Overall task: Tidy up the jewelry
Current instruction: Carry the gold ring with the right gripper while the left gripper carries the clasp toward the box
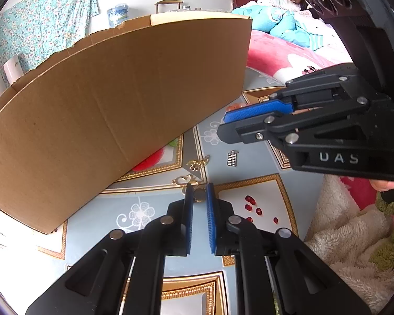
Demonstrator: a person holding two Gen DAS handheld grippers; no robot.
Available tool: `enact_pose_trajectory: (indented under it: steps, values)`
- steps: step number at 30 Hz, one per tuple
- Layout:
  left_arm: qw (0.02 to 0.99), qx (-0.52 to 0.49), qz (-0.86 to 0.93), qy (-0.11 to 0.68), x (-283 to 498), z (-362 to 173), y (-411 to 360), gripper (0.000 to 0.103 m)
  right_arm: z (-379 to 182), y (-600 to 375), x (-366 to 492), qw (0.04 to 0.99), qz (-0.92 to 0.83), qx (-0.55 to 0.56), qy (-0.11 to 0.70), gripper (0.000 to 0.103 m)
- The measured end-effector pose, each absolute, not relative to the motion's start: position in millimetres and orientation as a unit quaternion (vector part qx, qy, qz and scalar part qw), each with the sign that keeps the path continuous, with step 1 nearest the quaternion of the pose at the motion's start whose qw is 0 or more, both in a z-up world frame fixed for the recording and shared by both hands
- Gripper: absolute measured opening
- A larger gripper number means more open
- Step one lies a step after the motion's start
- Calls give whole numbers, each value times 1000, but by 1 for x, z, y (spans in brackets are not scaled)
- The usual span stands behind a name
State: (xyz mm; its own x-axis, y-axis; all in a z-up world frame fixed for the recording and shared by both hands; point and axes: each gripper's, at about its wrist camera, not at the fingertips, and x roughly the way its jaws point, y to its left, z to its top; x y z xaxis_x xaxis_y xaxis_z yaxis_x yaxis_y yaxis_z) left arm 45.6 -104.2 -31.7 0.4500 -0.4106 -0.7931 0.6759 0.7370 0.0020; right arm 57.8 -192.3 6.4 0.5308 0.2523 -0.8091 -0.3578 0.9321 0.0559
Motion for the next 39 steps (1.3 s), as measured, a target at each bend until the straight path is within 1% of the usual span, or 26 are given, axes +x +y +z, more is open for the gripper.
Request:
enact_pose_trajectory:
  steps: [5,10,12,17,19,21,24,28,30,34,39]
  values:
    - [839,161,-326,404,41,-26,-102,9,13,-196,53,875,175,-59,447,10]
    - [848,150,-332,385,34,-3,-95,9,31,-198,40,882,180,-55,432,10]
    - [854,134,-338,371,31,14,-87,9,44,-198,34,888,184,-53,418,10]
    - [881,104,-346,305,31,73,-61,9,99,-204,25,909,215,-21,358,10]
    - [890,83,-349,281,41,96,-53,9,118,-206,30,915,228,-16,331,10]
    - [894,70,-348,275,55,105,-48,9,129,-205,42,918,237,-12,317,10]
    - [888,53,-335,310,93,103,-51,9,128,-206,79,913,238,-12,331,10]
    - [848,-6,-329,415,152,73,-53,9,108,-204,124,893,232,-2,385,10]
    - [837,-20,-319,443,168,64,-53,10,102,-202,134,889,227,-2,397,10]
    - [829,-43,-300,470,186,49,-53,9,94,-206,151,887,218,12,408,11]
    - [826,-79,-294,475,193,40,-39,10,99,-220,153,893,214,30,394,13]
